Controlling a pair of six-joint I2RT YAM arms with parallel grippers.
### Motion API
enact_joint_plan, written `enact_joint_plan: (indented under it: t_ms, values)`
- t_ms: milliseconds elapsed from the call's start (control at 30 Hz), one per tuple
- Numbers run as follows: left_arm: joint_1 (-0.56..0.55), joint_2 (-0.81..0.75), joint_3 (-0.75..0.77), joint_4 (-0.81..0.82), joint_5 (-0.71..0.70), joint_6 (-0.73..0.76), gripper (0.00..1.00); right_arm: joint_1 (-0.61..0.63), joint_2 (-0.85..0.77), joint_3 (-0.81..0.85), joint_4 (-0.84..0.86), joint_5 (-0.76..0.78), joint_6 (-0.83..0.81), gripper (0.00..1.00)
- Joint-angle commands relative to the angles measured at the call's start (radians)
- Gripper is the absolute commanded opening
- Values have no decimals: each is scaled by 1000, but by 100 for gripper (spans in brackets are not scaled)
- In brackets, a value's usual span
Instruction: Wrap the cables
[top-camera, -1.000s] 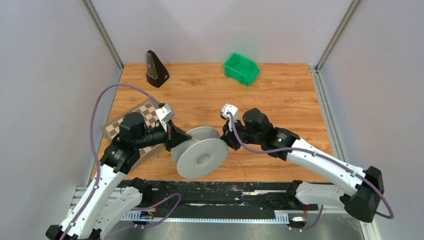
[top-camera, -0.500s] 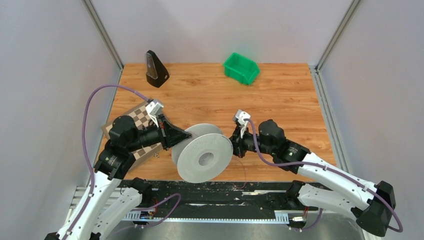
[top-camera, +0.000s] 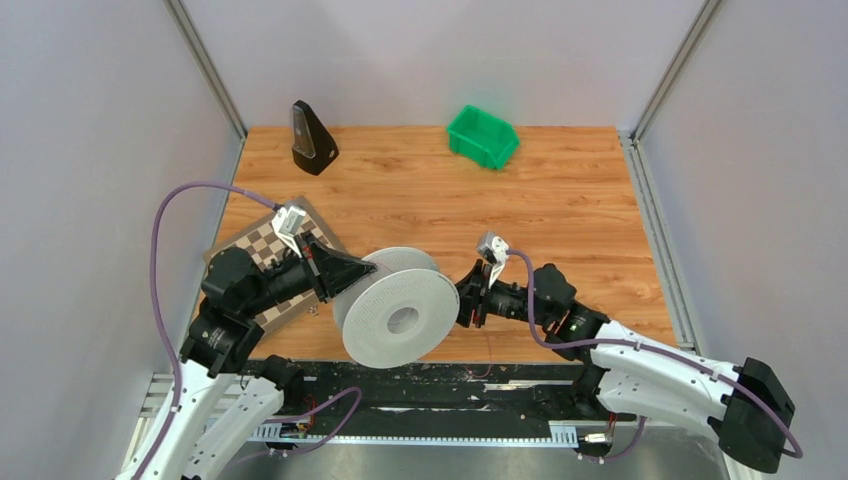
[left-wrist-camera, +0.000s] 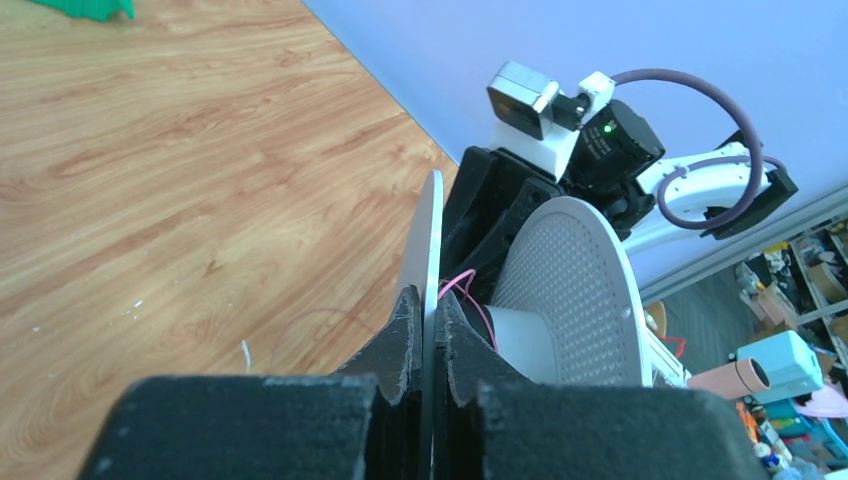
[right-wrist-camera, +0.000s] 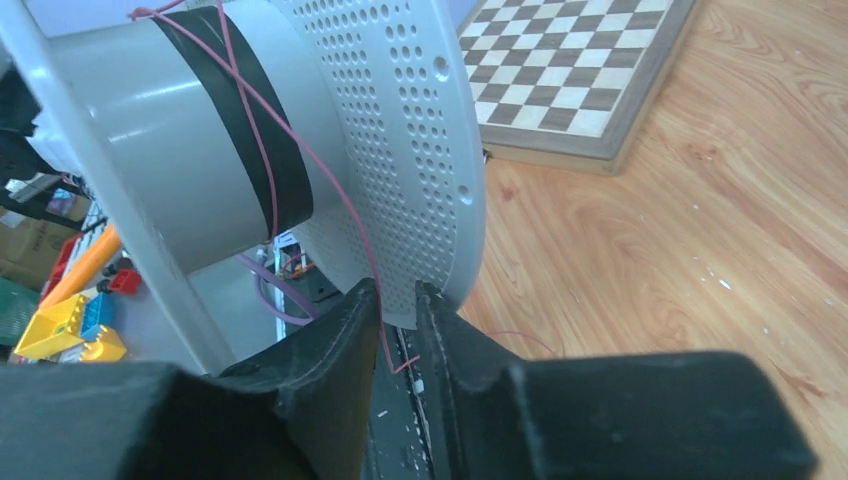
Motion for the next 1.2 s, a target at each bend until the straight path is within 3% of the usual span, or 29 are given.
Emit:
enact_joint_plan:
  t_ms: [0, 200, 300, 500, 733, 933, 1167]
  values:
    - [1, -1, 3, 212, -116, -168, 0, 52, 57, -29, 163, 15, -25, 32]
    - [1, 0, -3, 223, -134, -196, 0, 81, 145, -51, 306, 36, -82, 35]
    - [0, -6, 0, 219, -151, -194, 0, 82, 160, -75, 367, 67, -88, 30]
    - [1, -24, -1, 167, -202, -133, 0, 83, 112, -70, 297, 124, -100, 27]
    - [0, -36, -25, 202, -238, -214, 0, 84, 88, -106, 355, 104, -150, 37]
    - [1, -45, 6, 139, -294, -207, 0, 82, 47, -188, 477, 126, -269, 43]
    - [1, -50, 9, 114, -345, -205, 0, 82, -16, -253, 543, 106, -427, 58]
